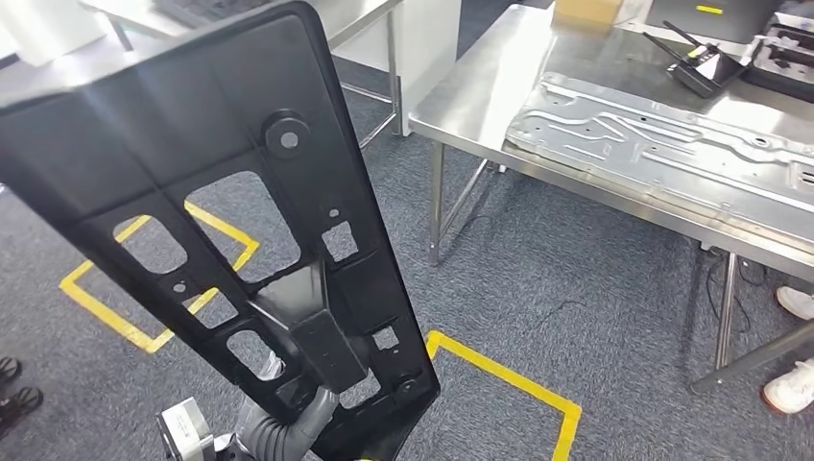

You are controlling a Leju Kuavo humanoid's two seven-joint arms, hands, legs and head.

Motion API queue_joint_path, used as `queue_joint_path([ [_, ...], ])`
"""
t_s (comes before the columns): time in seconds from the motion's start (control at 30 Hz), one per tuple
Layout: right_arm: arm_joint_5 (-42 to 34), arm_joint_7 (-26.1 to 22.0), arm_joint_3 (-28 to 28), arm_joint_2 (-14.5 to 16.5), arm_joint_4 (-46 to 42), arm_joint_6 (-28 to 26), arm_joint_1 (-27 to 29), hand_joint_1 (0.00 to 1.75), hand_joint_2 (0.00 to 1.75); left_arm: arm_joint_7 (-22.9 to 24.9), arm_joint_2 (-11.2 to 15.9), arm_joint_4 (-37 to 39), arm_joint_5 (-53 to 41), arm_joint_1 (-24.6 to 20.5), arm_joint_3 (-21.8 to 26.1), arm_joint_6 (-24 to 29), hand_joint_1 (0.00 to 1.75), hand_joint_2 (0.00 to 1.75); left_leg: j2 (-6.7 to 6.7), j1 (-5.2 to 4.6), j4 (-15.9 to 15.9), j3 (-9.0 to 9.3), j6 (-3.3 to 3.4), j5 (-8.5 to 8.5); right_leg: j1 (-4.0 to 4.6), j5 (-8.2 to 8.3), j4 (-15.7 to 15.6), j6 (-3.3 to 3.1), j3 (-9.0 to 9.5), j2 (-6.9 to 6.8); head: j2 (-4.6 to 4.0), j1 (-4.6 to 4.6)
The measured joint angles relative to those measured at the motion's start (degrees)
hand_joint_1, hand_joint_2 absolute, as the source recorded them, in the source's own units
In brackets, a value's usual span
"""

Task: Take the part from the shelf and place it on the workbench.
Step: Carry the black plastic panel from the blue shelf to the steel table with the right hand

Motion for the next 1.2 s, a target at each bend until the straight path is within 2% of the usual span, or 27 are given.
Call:
queue_joint_path([
  [0.07,0.0,0.0,0.0,0.0,0.0,0.0,0.0,0.0,0.0,0.0,0.0,0.0,0.0,0.0,0.0,0.0,1.75,1.75,-2.1,0.13,7.7,-3.52,-0.36,-3.94,-0.02,0.22,0.0,-0.38,-0.21,0.97,0.0,-0.13],
  [0.1,0.0,0.0,0.0,0.0,0.0,0.0,0.0,0.0,0.0,0.0,0.0,0.1,0.0,0.1,0.0,0.0,1.75,1.75,-2.47,0.14,11.8,-5.5,-0.38,-5.48,0.02,0.29,0.0,-0.49,-0.33,1.55,0.0,-0.15],
  [0.13,0.0,0.0,0.0,0.0,0.0,0.0,0.0,0.0,0.0,0.0,0.0,0.1,0.0,0.2,0.0,0.0,1.75,1.75,-2.65,0.13,14.4,-6.85,-0.32,-6.1,0.06,0.35,0.0,-0.56,-0.42,2.22,0.0,-0.17],
  [0.17,0.0,0.0,0.0,0.0,0.0,0.0,0.0,0.0,0.0,0.0,0.0,0.1,0.0,0.2,0.0,0.0,1.75,1.75,-2.76,0.13,14.7,-7.11,-0.18,-5.56,0.07,0.4,0.0,-0.6,-0.46,2.93,0.0,-0.18],
  [0.2,-0.1,0.0,0.0,0.0,0.0,0.0,0.0,0.0,0.0,0.0,0.0,0.2,0.0,0.2,0.0,0.0,1.75,1.75,-2.93,0.12,12.6,-6.18,0.05,-4.01,0.08,0.44,0.0,-0.6,-0.43,3.67,0.0,-0.19],
  [0.23,-0.1,0.0,0.0,0.0,0.0,0.0,0.0,0.0,0.0,0.0,0.0,0.2,0.0,0.2,0.0,0.0,1.75,1.75,-3.43,0.1,8.5,-4.26,0.36,-1.82,0.08,0.49,0.0,-0.55,-0.37,4.37,0.0,-0.2],
  [0.27,-0.1,0.0,0.0,0.1,0.0,0.0,0.0,0.0,0.0,0.0,0.0,0.2,0.0,0.2,0.0,0.0,1.75,1.75,-4.61,0.06,3.8,-2.09,0.75,0.13,0.1,0.54,0.1,-0.44,-0.36,5.02,0.0,-0.2],
  [0.33,-0.1,0.0,0.0,0.2,0.0,0.0,0.0,0.0,0.0,0.0,0.0,0.2,0.0,0.1,0.0,0.0,1.75,1.75,-6.28,-0.1,-2.2,0.53,1.22,2.34,0.1,0.72,0.1,-0.04,-0.59,6.03,0.0,-0.21],
  [0.37,-0.1,0.0,0.0,0.2,0.0,0.0,0.0,0.0,0.0,0.0,0.0,0.2,0.0,0.1,0.0,0.0,1.75,1.75,-6.61,-0.21,-3.1,0.81,1.33,2.49,0.06,0.83,0.1,0.24,-0.77,6.42,0.0,-0.21],
  [0.43,-0.1,0.0,0.0,0.1,0.0,0.0,0.2,0.0,0.0,0.0,0.0,0.2,0.0,0.1,0.0,0.0,1.75,1.75,-5.69,-0.09,-3.4,0.77,1.62,2.83,-0.01,0.95,0.0,0.83,-1.03,6.9,0.0,-0.22],
  [0.5,-0.1,0.0,0.0,0.0,0.1,0.0,0.2,0.0,0.0,0.0,0.0,0.2,0.1,0.0,0.0,0.0,1.75,1.75,-4.64,0.21,-3.8,0.87,2.21,3.21,0.21,-0.58,2.1,1.29,-2.02,5.12,0.0,0.04],
  [0.57,-0.1,0.0,0.0,0.1,0.1,0.0,0.1,0.0,0.0,0.0,-0.1,0.2,0.1,0.0,0.0,0.0,1.75,1.75,-3.41,0.19,-4.0,0.86,2.59,3.34,0.25,-4.54,9.0,1.64,-5.18,2.28,0.0,0.38],
  [0.6,-0.1,0.0,0.0,0.1,0.1,0.0,0.1,0.0,0.0,0.0,-0.1,0.2,0.1,0.1,0.0,0.0,1.75,1.75,-2.72,0.13,-4.0,0.81,2.67,3.34,0.1,-6.47,13.3,1.84,-7.17,1.55,0.0,0.42],
  [0.63,-0.1,0.0,0.0,0.1,0.1,0.0,0.1,0.0,0.0,0.1,-0.1,0.2,0.1,0.1,0.0,0.0,1.75,1.75,-2.04,0.09,-4.0,0.75,2.68,3.33,0.0,-7.55,16.5,2.03,-8.61,1.24,0.0,0.45],
  [0.67,-0.2,0.0,0.0,0.1,0.1,0.0,0.1,0.0,0.0,0.1,-0.1,0.2,0.1,0.2,0.0,0.0,1.75,1.75,-1.38,0.08,-4.0,0.72,2.66,3.32,-0.13,-7.49,17.5,2.21,-8.99,1.06,0.0,0.45],
  [0.7,-0.2,0.0,0.0,0.1,0.1,0.0,0.1,0.0,0.0,0.1,-0.1,0.2,0.1,0.2,0.0,0.0,1.75,1.75,-0.76,0.12,-4.0,0.73,2.61,3.29,-0.25,-6.32,16.0,2.38,-8.03,0.79,0.0,0.45],
  [0.73,-0.2,0.0,0.0,0.1,0.1,0.0,0.1,0.0,0.0,0.1,-0.1,0.3,0.2,0.2,0.0,0.1,1.75,1.75,-0.21,0.17,-3.9,0.78,2.49,3.22,-0.4,-4.44,12.2,2.54,-5.9,0.23,0.0,0.45],
  [0.77,-0.2,0.0,0.0,0.1,0.1,0.0,0.1,0.0,0.0,0.1,-0.1,0.3,0.2,0.2,0.0,0.1,1.75,1.75,0.28,0.13,-3.8,0.84,2.27,3.1,-0.5,-2.73,7.5,2.66,-3.39,-1.01,0.0,0.46],
  [0.8,-0.2,0.0,0.0,0.1,0.1,0.0,0.1,0.0,0.0,0.1,-0.1,0.3,0.2,0.2,0.0,0.1,1.75,1.75,0.72,0.01,-3.6,0.87,1.98,2.93,-0.49,-1.4,3.6,2.55,-1.34,-1.95,0.0,0.45],
  [0.83,-0.2,0.0,0.0,0.1,0.1,0.0,0.1,0.0,0.0,0.1,-0.1,0.3,0.2,0.1,0.0,0.1,1.75,1.75,1.11,-0.15,-3.5,0.91,1.66,2.78,-0.47,-0.71,1.2,2.31,-0.14,-2.59,0.0,0.42],
  [0.87,-0.2,0.0,0.0,0.2,0.1,0.0,0.0,0.0,0.0,0.1,-0.1,0.3,0.2,0.1,0.0,0.1,1.75,1.75,1.53,-0.31,-3.4,0.94,1.37,2.67,-0.35,-0.58,0.3,1.98,0.19,-2.76,0.0,0.38],
  [0.93,-0.2,0.0,0.0,0.2,0.1,0.0,0.0,0.0,0.0,0.1,-0.1,0.3,0.2,0.1,0.0,0.2,1.75,1.75,2.35,-0.24,-3.4,1.0,0.8,2.53,-0.23,-0.34,0.3,1.13,-0.05,-1.52,0.0,0.31],
  [1.0,-0.2,0.0,0.0,0.2,0.1,0.0,0.0,0.0,0.0,0.1,-0.1,0.3,0.1,0.1,0.0,0.2,1.75,1.75,1.24,0.12,-1.5,0.33,0.15,1.07,-0.3,-0.07,0.2,0.44,-0.12,-0.48,0.0,0.23],
  [1.07,-0.2,0.0,0.0,0.2,0.1,0.0,-0.1,0.0,0.0,0.1,-0.1,0.3,0.1,0.1,0.0,0.3,1.75,1.75,-1.26,0.35,5.3,-2.62,-0.33,-2.64,-0.42,0.16,0.2,-0.03,-0.26,0.51,0.0,0.11],
  [1.13,-0.2,0.0,0.0,0.2,0.2,0.0,-0.1,0.0,0.0,0.1,-0.1,0.3,0.1,0.2,0.0,0.4,1.75,1.75,-2.43,0.36,13.4,-6.48,-0.43,-5.75,-0.33,0.3,0.2,-0.3,-0.49,1.71,0.0,0.04],
  [1.17,-0.2,0.0,0.0,0.2,0.2,0.0,0.0,0.0,0.0,0.1,-0.1,0.3,0.1,0.3,0.0,0.4,1.75,1.75,-2.63,0.35,15.1,-7.4,-0.33,-5.89,-0.27,0.35,0.2,-0.36,-0.55,2.39,0.0,0.04],
  [1.2,-0.2,0.0,0.0,0.2,0.2,0.0,0.0,0.0,0.0,0.1,-0.1,0.3,0.1,0.3,0.0,0.4,1.75,1.75,-2.78,0.34,14.4,-7.12,-0.14,-4.89,-0.23,0.39,0.2,-0.38,-0.55,3.11,0.0,0.04],
])
